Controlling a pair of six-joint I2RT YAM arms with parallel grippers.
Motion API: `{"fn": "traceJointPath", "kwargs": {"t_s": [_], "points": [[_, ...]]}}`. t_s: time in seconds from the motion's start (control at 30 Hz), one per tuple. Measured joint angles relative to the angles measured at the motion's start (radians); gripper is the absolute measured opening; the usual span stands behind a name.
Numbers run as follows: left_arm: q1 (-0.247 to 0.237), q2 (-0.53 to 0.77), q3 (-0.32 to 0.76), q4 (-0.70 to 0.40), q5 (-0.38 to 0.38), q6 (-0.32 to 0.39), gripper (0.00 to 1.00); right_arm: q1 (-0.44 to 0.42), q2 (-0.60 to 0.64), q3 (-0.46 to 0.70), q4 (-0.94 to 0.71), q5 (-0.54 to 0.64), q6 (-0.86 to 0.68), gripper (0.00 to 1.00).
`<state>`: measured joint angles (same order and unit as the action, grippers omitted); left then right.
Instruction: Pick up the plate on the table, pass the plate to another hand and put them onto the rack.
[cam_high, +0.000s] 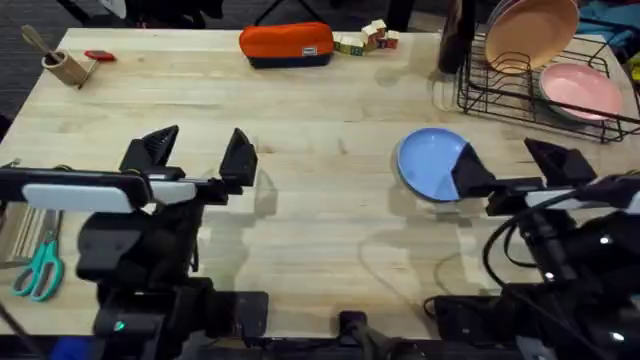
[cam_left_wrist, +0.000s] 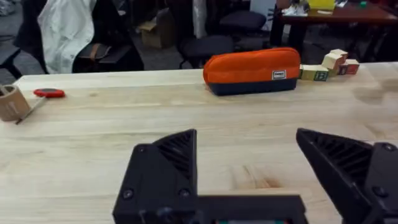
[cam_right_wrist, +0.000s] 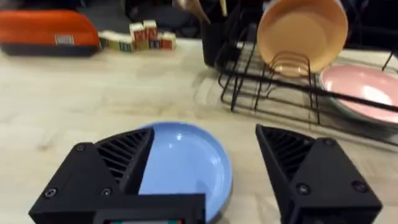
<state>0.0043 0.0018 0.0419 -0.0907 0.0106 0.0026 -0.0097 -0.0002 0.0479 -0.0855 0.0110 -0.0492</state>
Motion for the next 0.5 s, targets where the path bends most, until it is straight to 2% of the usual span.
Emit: {"fn": "traceJointPath", "kwargs": {"t_s": [0.1,0.23,0.5], "points": [[0.000,0.027,0.086,-0.069,0.000,0.013,0.993,0.000,0.017,0.100,-0.136,0.001,-0.006,0.993],[0.000,0.119,0.244,-0.113,0.000,0.021,0.993,0.000,0.096,0.303,-0.277,0.004,-0.011,0.994],[0.000,0.431,0.588,-0.156,0.014,0.027,0.994,0.000,0.394,0.697,-0.485,0.004,-0.011,0.994]]}}
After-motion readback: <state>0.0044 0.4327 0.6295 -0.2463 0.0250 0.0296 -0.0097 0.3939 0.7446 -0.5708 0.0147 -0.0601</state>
